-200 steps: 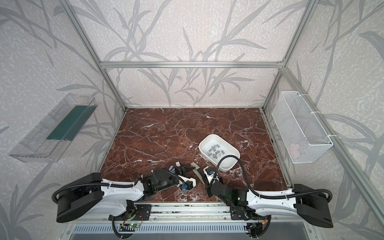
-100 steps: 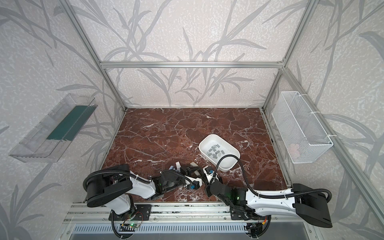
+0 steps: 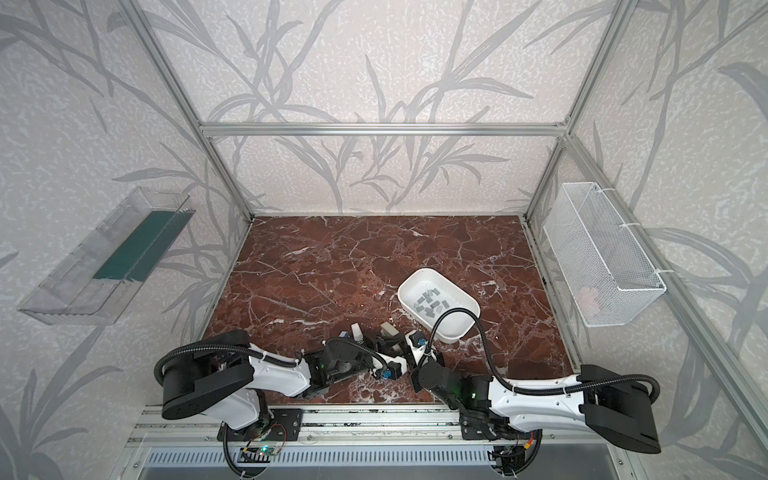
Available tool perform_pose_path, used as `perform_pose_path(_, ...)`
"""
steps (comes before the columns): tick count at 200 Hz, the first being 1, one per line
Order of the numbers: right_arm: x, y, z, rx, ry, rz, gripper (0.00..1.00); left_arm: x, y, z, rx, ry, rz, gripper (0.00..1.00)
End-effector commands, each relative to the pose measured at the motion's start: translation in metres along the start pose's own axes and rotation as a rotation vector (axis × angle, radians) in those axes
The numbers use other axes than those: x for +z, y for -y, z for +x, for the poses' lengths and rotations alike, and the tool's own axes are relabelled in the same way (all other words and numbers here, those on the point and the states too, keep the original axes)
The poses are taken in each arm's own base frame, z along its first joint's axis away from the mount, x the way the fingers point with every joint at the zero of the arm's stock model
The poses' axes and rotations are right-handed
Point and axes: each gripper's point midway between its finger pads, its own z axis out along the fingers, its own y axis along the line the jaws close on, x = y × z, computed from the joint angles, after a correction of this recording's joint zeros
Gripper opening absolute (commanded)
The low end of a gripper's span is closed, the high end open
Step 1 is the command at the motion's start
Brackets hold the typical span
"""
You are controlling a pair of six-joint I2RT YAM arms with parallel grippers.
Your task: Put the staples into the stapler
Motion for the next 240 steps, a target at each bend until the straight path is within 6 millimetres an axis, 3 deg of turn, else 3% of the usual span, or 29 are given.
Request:
perform_pose_path(1,-0.002,-0.034,-0.018,0.025,0.034,-0.143,0.0,0.0,-0.053,-0.038,-0.067,0.117,-0.145,0.4)
perform_pose_path(52,-0.001,-0.044,-0.002,0.008,-0.001,-0.162,0.0,-0.021,-0.107,-0.034,-0.243,0.179,-0.195,0.35)
perform_pose_path(115,0.004,-0.054,0.008,-0.022,-0.024,-0.156,0.0,-0.028,-0.123,-0.026,-0.284,0.202,-0.243,0.4)
perform_pose_path(186,0.014,-0.067,0.037,-0.041,-0.088,-0.145,0.0,-0.038,-0.148,-0.021,-0.337,0.231,-0.298,0.42)
perform_pose_path(240,0.016,-0.089,0.037,-0.061,-0.081,-0.208,0.0,-0.043,-0.156,-0.019,-0.361,0.294,-0.304,0.45)
